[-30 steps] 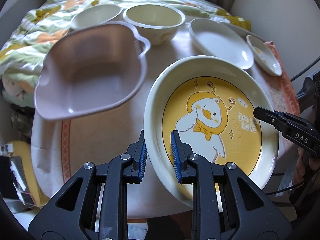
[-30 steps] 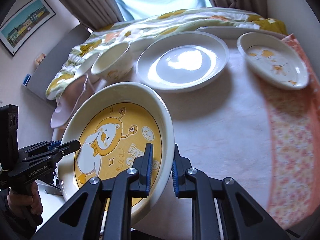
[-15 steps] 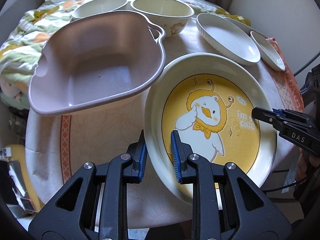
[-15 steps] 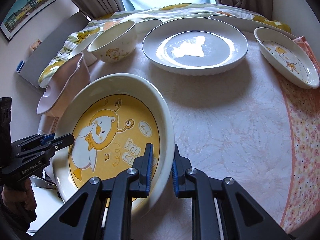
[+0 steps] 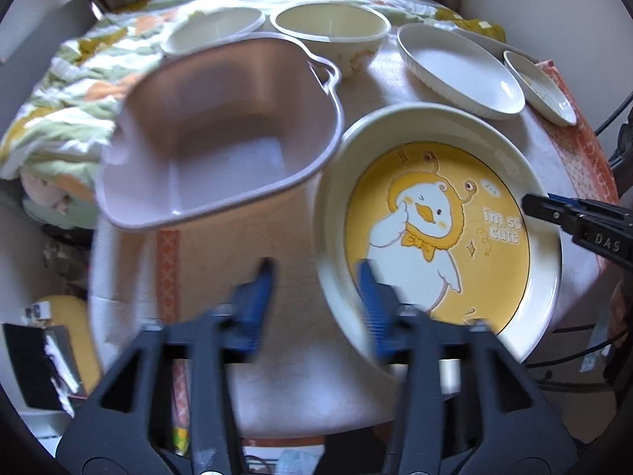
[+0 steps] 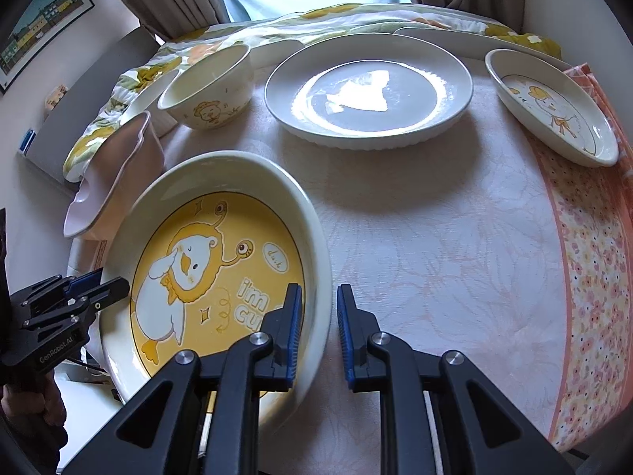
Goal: Organize plates and bowls
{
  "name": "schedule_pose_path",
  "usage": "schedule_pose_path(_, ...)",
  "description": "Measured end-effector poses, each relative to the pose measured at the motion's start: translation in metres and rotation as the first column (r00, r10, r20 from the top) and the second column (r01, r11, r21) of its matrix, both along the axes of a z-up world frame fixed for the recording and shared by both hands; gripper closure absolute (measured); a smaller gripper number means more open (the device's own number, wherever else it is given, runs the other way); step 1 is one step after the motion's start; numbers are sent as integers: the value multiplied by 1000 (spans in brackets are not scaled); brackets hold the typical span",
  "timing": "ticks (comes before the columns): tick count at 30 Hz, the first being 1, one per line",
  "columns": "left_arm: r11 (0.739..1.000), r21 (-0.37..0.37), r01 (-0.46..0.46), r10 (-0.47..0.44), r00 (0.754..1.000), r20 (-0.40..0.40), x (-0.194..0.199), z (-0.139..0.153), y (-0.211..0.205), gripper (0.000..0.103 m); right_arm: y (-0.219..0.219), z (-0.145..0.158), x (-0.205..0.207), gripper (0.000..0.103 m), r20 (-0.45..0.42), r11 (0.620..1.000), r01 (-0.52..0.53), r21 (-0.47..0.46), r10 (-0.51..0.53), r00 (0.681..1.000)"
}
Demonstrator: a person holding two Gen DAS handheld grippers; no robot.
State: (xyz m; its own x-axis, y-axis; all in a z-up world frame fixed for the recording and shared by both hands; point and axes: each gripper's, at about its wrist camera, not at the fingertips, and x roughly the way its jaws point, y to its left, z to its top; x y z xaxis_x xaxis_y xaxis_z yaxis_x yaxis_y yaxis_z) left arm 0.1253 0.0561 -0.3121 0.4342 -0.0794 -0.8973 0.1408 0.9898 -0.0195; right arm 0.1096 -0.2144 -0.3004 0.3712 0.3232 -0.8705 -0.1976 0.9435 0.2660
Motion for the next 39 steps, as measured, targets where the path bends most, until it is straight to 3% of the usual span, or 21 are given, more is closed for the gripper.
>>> schedule_pose_path(1, 1000, 10, -1, 1, 1000, 18, -2, 5, 1, 22, -2, 3, -1, 84, 4, 1000, 6, 0, -6, 1000)
schedule_pose_path(2, 1000, 17, 1, -1, 999, 32, -5, 10, 2, 18, -3, 5, -2, 75, 3, 1000, 8, -4, -8, 1000)
schedule_pose_path(3, 1000, 21, 5, -6, 999, 41, -7, 15, 2, 16, -3, 7, -2, 57, -1, 1000, 7, -11, -7, 1000)
schedule_pose_path(4, 1000, 30, 9, -10, 999, 44, -9, 20, 1, 15, -3, 9, -4, 45, -4, 1000, 4, -14, -4, 1000)
schedule_pose_path(5, 999, 38, 13, -14, 999, 45, -10, 24, 0, 15, -3, 11, -5, 23, -3, 1000, 1, -9, -1, 1000)
schedule_pose_path(6, 999, 45, 17, -19, 999, 46, -12, 29, -1, 15, -4, 14, -7, 10, 1, 1000, 1, -3, -1, 1000)
schedule_pose_path(11, 999, 20, 29, -31, 995, 98, -13, 66, -9, 11, -14, 44, -8, 9, 79, 1000, 15, -18, -13, 997)
schedule_pose_path(17, 999, -50, 16, -4, 975, 223, 5, 116, -16, 0, -29, 85, 11, 8, 145, 993, -8, -117, 25, 989)
schedule_pose_path(22, 992, -122, -23, 49, 975, 216, 35, 134, -36, 0, -51, 117, 43, 8, 168, 993, -23, -114, 42, 985)
schedule_pose_path(25, 984, -170, -48, 80, 978, 191, 52, 133, -52, 0, -71, 123, 73, 8, 147, 994, -44, -100, 58, 987)
schedule_pose_path(30, 969, -181, -169, 194, 972, 134, 83, 119, -83, 0, -88, 118, 117, 8, 153, 977, -118, -176, 145, 978)
schedule_pose_path(35, 929, -224, -293, 307, 951, 30, 123, 81, -105, 0, -94, 84, 179, 8, 55, 951, -286, -117, 294, 954)
schedule_pose_path(37, 917, -227, -329, 336, 942, -5, 135, 63, -110, 1, -90, 67, 197, 14, 17, 933, -345, -104, 348, 937)
schedule_pose_path(39, 909, -220, -353, 353, 935, -40, 147, 46, -117, 1, -88, 52, 211, 30, -13, 915, -393, -92, 394, 919)
